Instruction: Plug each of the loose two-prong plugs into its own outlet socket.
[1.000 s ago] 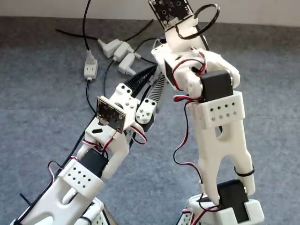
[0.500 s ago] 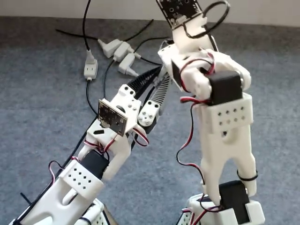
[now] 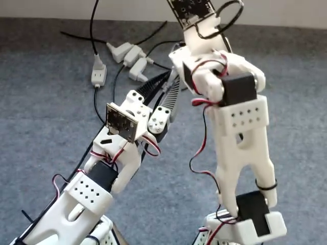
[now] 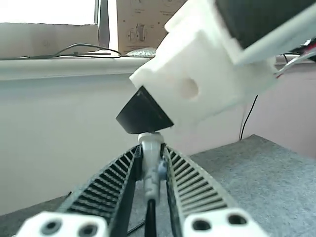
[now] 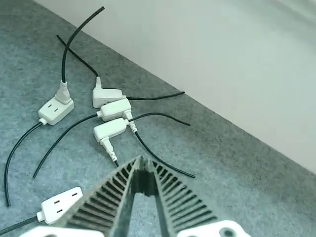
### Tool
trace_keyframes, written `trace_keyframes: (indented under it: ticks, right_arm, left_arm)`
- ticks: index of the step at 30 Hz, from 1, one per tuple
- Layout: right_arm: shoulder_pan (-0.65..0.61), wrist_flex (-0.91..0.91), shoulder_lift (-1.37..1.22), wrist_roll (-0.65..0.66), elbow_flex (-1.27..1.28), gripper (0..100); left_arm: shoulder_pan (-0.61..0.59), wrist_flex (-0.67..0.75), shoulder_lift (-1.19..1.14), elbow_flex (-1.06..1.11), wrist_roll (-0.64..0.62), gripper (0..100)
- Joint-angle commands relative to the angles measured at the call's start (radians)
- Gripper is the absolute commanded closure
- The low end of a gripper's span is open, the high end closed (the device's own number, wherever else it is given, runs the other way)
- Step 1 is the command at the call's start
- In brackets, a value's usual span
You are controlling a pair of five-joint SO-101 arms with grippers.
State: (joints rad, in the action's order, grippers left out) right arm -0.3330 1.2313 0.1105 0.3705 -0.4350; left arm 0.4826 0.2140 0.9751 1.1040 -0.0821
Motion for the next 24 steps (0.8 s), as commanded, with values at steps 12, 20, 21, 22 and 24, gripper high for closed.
trace_keyframes:
  ticks: [12,20,21,22,24]
  right_arm:
    - [0.110,-0.019,0.101,0.003,0.005,99.1]
    - [0.111,0.021,0.294,-0.095,0.010,99.1]
    - [0.111,0.021,0.294,-0.107,0.007,99.1]
    - [0.111,0.021,0.294,-0.115,0.005,99.1]
    - [0.111,0.018,0.294,-0.117,0.007,99.1]
  left_arm:
    - [-0.005,0.020,0.005,-0.044,-0.002,99]
    - [-0.087,-0.192,-0.107,-0.171,-0.026,99]
    - [-0.116,-0.262,-0.162,-0.236,-0.064,99]
    - [-0.143,-0.339,-0.228,-0.314,-0.112,99]
    - [-0.185,-0.508,-0.369,-0.484,-0.192,99]
